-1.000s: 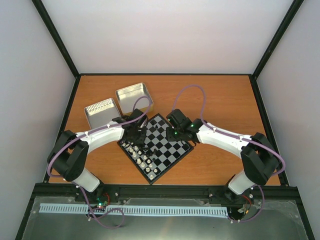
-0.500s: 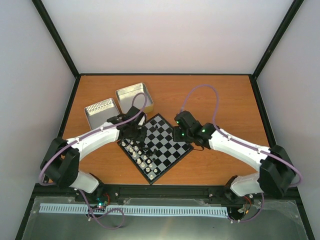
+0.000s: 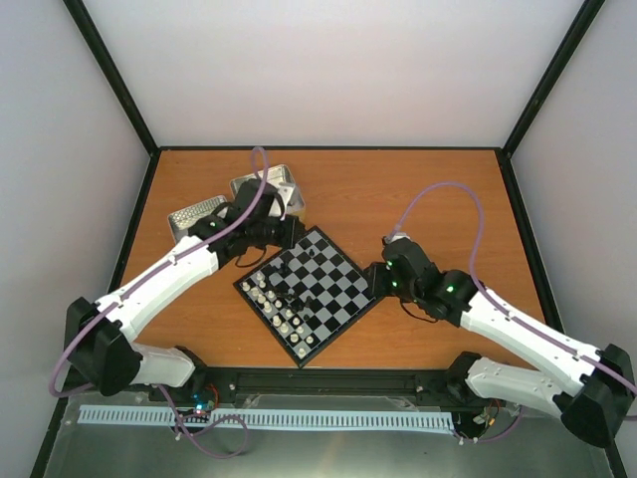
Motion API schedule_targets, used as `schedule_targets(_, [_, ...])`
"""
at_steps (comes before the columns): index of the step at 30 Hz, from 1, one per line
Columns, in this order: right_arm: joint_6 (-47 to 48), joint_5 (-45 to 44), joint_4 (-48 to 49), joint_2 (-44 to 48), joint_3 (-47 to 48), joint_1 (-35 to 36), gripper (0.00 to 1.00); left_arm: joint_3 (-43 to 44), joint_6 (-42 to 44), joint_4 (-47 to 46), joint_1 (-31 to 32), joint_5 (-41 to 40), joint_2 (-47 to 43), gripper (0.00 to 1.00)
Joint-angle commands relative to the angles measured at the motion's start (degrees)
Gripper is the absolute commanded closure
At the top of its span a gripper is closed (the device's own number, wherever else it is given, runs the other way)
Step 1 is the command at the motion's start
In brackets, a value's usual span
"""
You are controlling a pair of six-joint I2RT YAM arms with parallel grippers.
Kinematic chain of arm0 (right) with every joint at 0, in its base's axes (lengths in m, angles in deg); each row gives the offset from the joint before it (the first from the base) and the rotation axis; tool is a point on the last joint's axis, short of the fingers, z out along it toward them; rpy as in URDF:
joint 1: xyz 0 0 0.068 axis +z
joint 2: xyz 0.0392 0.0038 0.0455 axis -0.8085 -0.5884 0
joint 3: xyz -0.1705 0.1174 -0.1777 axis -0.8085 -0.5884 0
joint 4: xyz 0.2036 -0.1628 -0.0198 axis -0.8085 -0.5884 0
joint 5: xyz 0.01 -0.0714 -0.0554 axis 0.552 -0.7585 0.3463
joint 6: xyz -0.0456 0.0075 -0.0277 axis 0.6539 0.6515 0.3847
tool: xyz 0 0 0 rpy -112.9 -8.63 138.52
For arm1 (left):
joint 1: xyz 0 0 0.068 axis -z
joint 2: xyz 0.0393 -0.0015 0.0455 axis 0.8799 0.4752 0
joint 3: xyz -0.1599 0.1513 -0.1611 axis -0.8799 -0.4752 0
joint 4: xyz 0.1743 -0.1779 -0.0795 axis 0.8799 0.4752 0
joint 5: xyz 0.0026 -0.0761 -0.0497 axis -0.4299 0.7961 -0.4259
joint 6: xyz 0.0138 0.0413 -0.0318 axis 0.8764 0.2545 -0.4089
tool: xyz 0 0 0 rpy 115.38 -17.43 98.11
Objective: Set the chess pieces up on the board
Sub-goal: Place the chess piece on the chessboard.
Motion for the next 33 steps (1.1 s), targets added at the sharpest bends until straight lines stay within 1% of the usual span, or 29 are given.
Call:
schedule_targets(1, [0.4,-4.1,-1.0,3.9,-1.3,-0.4,0.65,6.8,1.3,-3.7,0.0,1.1,0.3,0.96])
schedule_targets(6, [-1.3,-6.3,0.6,7.2,-4.5,-0.5,0.68,11.8,1.5,-6.0,0.0,0.7,3.8,0.96])
schedule_targets(10, [-2.1,-7.6,1.7,9.3,-6.2,-0.5,0.68,17.5,2.5,-5.7,0.0,0.2,9.8,0.96])
schedule_targets(13, [-1.7,-8.5,3.4,10.5,-7.4,-0.5,0.68,23.7,2.3,-2.1,0.0,-0.2,16.4,0.96])
schedule_targets(14, [-1.5,-9.5,4.2,10.6,-7.8,-0.5,0.68,28.5,2.4,1.1,0.0,-0.7,22.1,0.96])
schedule_targets(20, [-1.6,-12.2,4.7,9.3,-8.0,-0.8,0.68,39.3,3.9,10.2,0.0,-3.2,34.0,0.96])
schedule_targets(25, [-1.6,-12.2,5.4,7.5,-8.3,-1.1,0.68,41.4,4.8,13.3,0.1,-4.4,38.2,0.97])
schedule_targets(33, [-1.9,-11.0,6.8,4.7,-8.5,-1.1,0.68,39.2,6.1,15.6,0.6,-5.2,40.8,0.96])
